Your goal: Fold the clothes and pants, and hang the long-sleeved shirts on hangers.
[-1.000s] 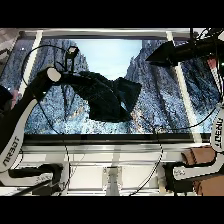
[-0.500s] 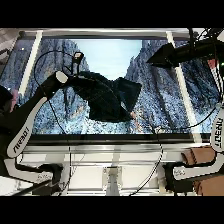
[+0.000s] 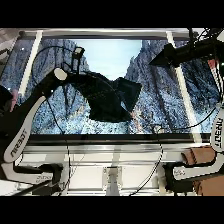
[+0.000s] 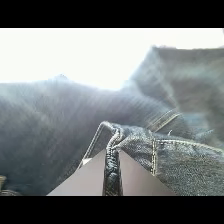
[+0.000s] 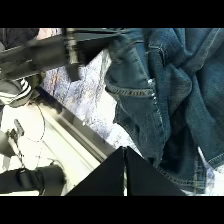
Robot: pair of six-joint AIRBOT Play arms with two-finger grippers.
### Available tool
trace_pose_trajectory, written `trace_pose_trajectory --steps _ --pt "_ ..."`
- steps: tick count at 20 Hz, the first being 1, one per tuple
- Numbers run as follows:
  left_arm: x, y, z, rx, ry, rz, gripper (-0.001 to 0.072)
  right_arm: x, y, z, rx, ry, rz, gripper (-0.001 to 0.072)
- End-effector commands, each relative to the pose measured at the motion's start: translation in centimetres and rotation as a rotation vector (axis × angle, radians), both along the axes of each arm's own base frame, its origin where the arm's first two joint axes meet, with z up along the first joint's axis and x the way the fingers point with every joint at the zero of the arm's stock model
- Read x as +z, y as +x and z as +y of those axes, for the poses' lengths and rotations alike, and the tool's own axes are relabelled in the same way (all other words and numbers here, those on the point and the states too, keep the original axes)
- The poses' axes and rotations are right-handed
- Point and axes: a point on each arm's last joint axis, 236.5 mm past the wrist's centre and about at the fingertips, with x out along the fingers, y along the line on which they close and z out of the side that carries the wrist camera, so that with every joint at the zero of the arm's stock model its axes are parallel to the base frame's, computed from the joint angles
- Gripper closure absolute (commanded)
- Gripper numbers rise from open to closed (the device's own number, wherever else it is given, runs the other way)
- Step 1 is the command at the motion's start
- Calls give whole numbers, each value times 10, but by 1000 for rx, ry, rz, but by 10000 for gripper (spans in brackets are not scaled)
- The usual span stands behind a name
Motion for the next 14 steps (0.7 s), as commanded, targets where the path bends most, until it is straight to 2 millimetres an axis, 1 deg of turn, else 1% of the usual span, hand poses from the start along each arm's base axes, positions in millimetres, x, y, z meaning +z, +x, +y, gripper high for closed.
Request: trace_pose_trajectory --steps 1,2,3,4,5,7,9,10,11,14 --pt "51 -14 20 -46 137 -131 695 -8 13 -12 -52 -52 -26 706" --pt "61 -24 30 -71 210 -152 694 -9 17 -13 -63 -54 -32 707" --pt "67 -39 42 -100 291 -149 694 -9 20 -13 -71 -52 -37 706" --pt "68 -56 56 -123 369 -117 694 -9 23 -14 -82 -52 -44 706" --pt "64 -73 72 -130 437 -61 694 -8 26 -15 -92 -50 -51 706" --pt "50 -109 113 -107 585 106 694 -8 26 -15 -93 -50 -52 706" --pt "36 -136 154 -50 724 261 694 -9 25 -14 -98 -46 -34 705" --pt "33 -141 168 -23 771 300 693 -9 24 -14 -98 -44 -30 705" --pt "33 -140 176 -4 800 307 694 -9 22 -14 -94 -43 -22 704" --pt "35 -131 192 89 835 298 693 -11 18 -13 -82 -46 -8 702"
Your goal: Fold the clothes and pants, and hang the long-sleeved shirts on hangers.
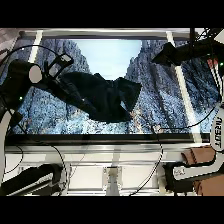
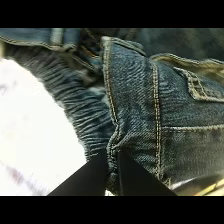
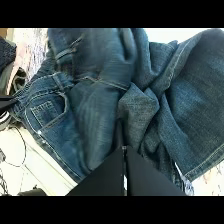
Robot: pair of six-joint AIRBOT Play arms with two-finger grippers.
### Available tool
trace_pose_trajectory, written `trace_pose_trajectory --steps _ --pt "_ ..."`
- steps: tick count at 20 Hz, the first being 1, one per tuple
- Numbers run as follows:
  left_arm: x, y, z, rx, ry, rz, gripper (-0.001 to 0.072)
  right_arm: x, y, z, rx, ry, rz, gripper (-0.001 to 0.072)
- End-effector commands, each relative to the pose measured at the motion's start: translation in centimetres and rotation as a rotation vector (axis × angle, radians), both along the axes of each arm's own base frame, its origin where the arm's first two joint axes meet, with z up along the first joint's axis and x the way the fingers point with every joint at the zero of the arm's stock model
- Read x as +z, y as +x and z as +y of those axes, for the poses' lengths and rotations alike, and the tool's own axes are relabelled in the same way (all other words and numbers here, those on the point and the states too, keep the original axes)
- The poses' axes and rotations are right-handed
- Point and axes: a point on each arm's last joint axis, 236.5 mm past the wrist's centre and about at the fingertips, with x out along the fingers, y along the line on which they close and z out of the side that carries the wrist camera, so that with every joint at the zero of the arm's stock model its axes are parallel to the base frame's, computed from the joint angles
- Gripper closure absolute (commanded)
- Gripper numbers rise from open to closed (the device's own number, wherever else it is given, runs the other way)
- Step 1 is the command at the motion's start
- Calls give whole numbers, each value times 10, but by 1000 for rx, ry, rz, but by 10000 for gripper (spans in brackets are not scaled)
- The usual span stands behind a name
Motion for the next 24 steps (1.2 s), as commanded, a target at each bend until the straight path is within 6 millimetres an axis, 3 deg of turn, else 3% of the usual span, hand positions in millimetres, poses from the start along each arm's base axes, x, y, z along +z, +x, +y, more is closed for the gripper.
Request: trace_pose_trajectory --steps 1,3,4,5,6,7,9,11,12,13,14,16,18,20,21,24 --pt "2 -6 41 126 138 16 692 -1 -2 0 2 0 14 701" --pt "1 -5 46 139 160 14 677 0 1 0 -7 3 4 686" --pt "1 -4 47 140 163 14 627 1 2 0 -12 5 -1 686" --pt "0 -4 48 141 168 15 503 2 5 -1 -20 8 -10 686" --pt "1 -4 49 142 175 12 471 3 7 -1 -28 11 -18 686" --pt "2 -3 52 144 185 9 471 4 10 -1 -36 13 -27 677" --pt "3 -3 56 150 200 6 471 7 16 -2 -55 18 -47 570" --pt "3 -3 58 175 197 1 479 10 23 -4 -79 23 -72 574" --pt "3 -3 58 199 185 -3 487 12 27 -5 -92 25 -86 634" --pt "3 -3 58 244 166 -11 586 14 31 -6 -104 27 -100 704" --pt "3 -4 57 270 152 -12 693 16 36 -7 -118 29 -115 706" --pt "5 3 42 291 63 -48 693 12 40 -7 -122 40 -110 710" --pt "22 16 1 291 -204 -142 694 -6 39 2 -74 96 -43 711" --pt "48 12 -42 312 -535 -195 695 -29 36 19 13 173 33 711" --pt "52 3 -48 327 -626 -195 695 -46 39 23 20 185 70 710" --pt "34 -40 -43 403 -739 -135 695 -103 52 25 -21 195 175 708"
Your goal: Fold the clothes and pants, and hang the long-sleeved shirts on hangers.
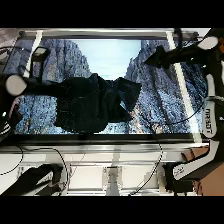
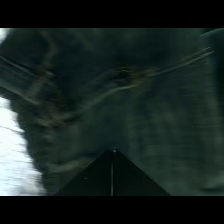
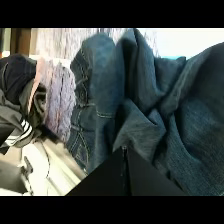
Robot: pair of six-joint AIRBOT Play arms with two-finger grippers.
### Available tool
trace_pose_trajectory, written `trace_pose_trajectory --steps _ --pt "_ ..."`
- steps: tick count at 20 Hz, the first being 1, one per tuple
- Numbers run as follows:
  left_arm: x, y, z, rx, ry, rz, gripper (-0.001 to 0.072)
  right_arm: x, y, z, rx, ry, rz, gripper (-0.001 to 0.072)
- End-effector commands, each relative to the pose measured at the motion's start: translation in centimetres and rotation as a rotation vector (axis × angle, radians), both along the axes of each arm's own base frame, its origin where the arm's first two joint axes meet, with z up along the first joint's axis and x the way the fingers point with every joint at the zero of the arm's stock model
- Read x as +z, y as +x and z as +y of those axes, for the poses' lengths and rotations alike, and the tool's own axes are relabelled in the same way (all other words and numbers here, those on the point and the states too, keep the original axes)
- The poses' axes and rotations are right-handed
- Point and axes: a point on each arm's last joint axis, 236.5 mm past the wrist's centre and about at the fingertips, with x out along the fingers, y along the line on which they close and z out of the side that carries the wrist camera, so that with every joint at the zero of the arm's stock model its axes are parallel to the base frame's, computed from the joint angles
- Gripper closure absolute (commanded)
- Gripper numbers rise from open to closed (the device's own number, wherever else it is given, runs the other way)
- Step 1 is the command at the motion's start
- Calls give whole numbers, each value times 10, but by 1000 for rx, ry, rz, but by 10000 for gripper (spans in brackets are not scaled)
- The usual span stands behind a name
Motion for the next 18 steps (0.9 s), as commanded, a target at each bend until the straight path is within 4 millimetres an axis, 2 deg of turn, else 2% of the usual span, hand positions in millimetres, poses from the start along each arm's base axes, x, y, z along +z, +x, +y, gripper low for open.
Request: trace_pose_trajectory --steps 1,3,5,7,8,10,11,13,15,17,18 --pt "1 -38 -20 83 -313 -3 695 -56 15 4 -36 40 106 706" --pt "-12 -63 -19 167 -447 31 694 -92 30 -14 -142 -38 161 703" --pt "-30 -82 -12 304 -570 83 694 -123 37 -40 -238 -157 218 702" --pt "-52 -99 -7 417 -639 134 693 -140 27 -56 -239 -254 257 702" --pt "-62 -106 -6 440 -647 150 693 -144 18 -58 -202 -280 273 704" --pt "-82 -114 -2 456 -620 176 690 -143 -2 -49 -62 -287 267 705" --pt "-93 -114 6 471 -579 174 667 -139 -10 -42 -12 -263 267 705" --pt "-106 -109 21 508 -524 157 331 -126 -19 -24 55 -183 266 705" --pt "-122 -112 29 600 -533 225 336 -115 -22 -13 78 -118 265 705" --pt "-138 -113 40 643 -504 267 336 -112 -26 -9 95 -100 277 704" --pt "-144 -113 45 674 -506 289 336 -112 -29 -9 100 -98 286 679"
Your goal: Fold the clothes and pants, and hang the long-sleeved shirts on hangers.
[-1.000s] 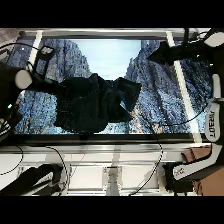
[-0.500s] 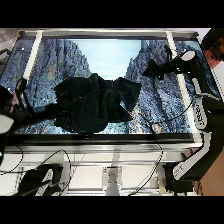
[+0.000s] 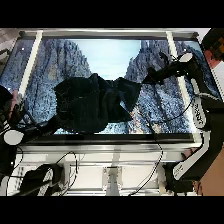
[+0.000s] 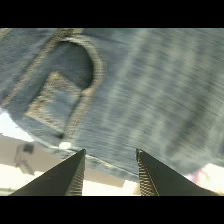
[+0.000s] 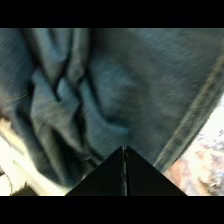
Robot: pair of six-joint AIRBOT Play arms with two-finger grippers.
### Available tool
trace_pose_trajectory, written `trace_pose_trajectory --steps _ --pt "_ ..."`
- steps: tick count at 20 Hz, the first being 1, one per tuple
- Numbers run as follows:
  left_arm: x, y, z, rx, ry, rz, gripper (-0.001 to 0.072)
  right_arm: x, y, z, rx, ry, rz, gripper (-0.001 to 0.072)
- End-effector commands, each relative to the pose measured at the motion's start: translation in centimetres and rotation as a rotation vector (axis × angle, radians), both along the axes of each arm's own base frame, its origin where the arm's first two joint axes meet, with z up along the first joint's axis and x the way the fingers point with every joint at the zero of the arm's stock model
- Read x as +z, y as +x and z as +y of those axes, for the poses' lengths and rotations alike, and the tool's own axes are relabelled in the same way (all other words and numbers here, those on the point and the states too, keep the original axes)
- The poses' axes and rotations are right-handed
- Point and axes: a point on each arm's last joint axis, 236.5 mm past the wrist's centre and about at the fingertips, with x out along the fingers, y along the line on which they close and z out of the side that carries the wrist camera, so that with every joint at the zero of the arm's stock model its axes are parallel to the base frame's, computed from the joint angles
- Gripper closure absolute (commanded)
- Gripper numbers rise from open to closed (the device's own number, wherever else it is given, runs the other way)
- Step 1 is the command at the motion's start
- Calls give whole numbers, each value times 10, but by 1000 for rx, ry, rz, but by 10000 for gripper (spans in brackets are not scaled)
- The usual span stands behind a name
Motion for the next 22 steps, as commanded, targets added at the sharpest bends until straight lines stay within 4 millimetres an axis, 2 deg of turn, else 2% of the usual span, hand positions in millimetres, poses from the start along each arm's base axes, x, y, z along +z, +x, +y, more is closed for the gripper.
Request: trace_pose_trajectory --steps 1,2,3,6,13,18,22 --pt "-26 -2 22 92 2 100 336 8 -10 9 30 51 33 543" --pt "-33 -3 29 122 -7 132 337 8 -10 9 4 52 54 346" --pt "-40 -6 34 142 -19 168 337 8 -9 9 -15 54 71 240" --pt "-60 -14 41 130 -26 253 334 8 -7 9 -23 53 68 240" --pt "-89 5 45 179 -68 283 324 10 -10 11 -40 66 101 239" --pt "-98 25 50 263 -106 253 324 10 -10 11 -39 68 101 239" --pt "-96 44 47 287 -159 192 340 10 -10 13 -37 70 100 240"
